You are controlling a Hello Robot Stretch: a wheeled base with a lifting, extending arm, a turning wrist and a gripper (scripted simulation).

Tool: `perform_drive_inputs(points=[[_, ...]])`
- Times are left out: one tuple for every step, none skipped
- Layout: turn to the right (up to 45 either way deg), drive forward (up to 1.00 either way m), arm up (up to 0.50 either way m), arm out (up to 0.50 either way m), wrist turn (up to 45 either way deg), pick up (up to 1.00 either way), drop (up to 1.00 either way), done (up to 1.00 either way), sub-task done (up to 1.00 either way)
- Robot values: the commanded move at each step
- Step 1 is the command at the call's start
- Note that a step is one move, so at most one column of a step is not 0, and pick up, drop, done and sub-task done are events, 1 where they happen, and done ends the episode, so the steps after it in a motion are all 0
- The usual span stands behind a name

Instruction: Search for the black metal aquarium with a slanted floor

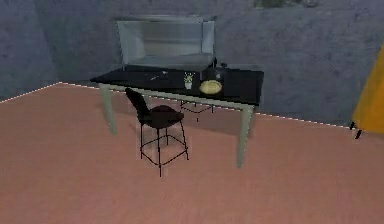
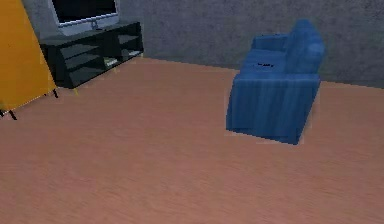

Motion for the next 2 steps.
perform_drive_inputs(points=[[15.0,0.0,0.0,0.0,0.0,0.0,0.0,0.0,0.0],[0.0,1.0,0.0,0.0,0.0,0.0,0.0,0.0,0.0]])
